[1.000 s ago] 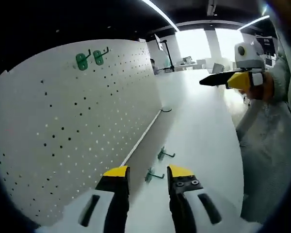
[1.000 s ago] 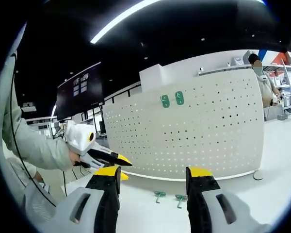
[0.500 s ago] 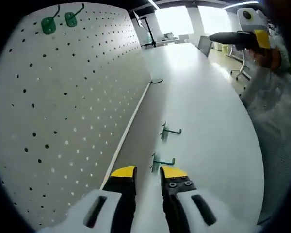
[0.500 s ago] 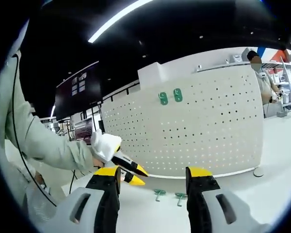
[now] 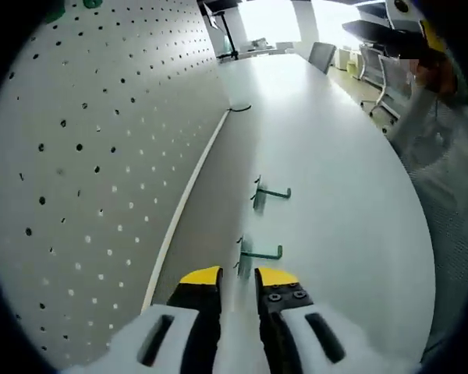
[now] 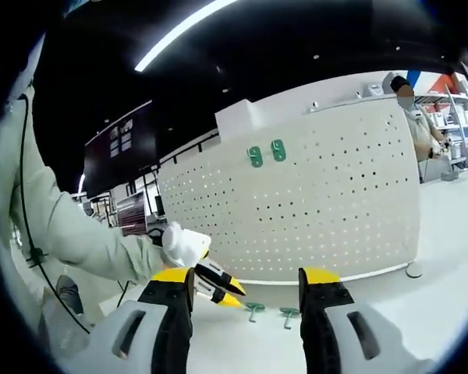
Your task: Insert the hook assembly into the mounting plate slot until the hook locks in place.
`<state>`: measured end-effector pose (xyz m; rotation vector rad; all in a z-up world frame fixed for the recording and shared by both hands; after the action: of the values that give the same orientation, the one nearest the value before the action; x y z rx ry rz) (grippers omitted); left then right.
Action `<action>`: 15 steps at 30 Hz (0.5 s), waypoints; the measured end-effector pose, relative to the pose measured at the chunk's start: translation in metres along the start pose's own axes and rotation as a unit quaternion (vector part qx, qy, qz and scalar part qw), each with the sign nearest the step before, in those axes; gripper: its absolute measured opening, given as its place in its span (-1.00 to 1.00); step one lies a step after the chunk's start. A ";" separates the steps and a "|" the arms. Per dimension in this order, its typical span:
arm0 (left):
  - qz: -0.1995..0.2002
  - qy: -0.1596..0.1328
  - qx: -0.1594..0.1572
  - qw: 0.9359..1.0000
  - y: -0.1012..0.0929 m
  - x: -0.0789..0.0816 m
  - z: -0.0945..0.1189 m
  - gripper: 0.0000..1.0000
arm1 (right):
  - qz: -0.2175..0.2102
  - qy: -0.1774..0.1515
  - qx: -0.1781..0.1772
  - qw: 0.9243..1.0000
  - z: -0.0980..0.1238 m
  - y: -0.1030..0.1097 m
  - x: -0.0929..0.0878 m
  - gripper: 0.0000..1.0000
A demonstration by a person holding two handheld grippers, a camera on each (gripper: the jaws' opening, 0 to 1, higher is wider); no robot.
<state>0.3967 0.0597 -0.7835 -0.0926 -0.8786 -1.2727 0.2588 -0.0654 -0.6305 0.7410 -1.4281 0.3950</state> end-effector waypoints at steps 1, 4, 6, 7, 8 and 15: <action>-0.001 0.003 -0.001 1.000 0.000 -0.001 -0.002 -0.67 | -0.001 0.001 0.000 1.000 0.000 0.000 0.000 0.04; -0.003 0.011 -0.004 1.000 0.000 -0.002 -0.007 -0.67 | -0.002 0.004 0.001 1.000 -0.001 0.000 -0.002 0.04; -0.004 0.011 -0.005 1.000 0.000 -0.001 -0.009 -0.68 | -0.004 0.004 0.001 1.000 -0.001 0.000 -0.002 0.04; -0.005 0.011 -0.006 1.000 0.000 -0.001 -0.010 -0.68 | -0.004 0.004 0.000 1.000 0.000 -0.001 -0.003 0.04; -0.005 0.012 -0.007 1.000 -0.001 0.000 -0.010 -0.69 | -0.005 0.004 0.000 1.000 0.000 -0.001 -0.003 0.04; -0.016 0.021 -0.016 1.000 -0.006 -0.003 -0.018 -0.71 | -0.007 0.004 -0.003 1.000 0.000 -0.003 -0.004 0.04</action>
<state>0.4010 0.0508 -0.7994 -0.0774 -0.8264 -1.3139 0.2600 -0.0669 -0.6348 0.7440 -1.4140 0.3819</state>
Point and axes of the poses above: the point that each gripper's makers call its tool centre point, and the gripper's own axes: z roughly backward along the fingers, y roughly to its left, x roughly out of its top, the point moved 2 cm from there along z, roughly backward along the fingers, and after that the axes turned 14 degrees about x, right-handed, at the moved point
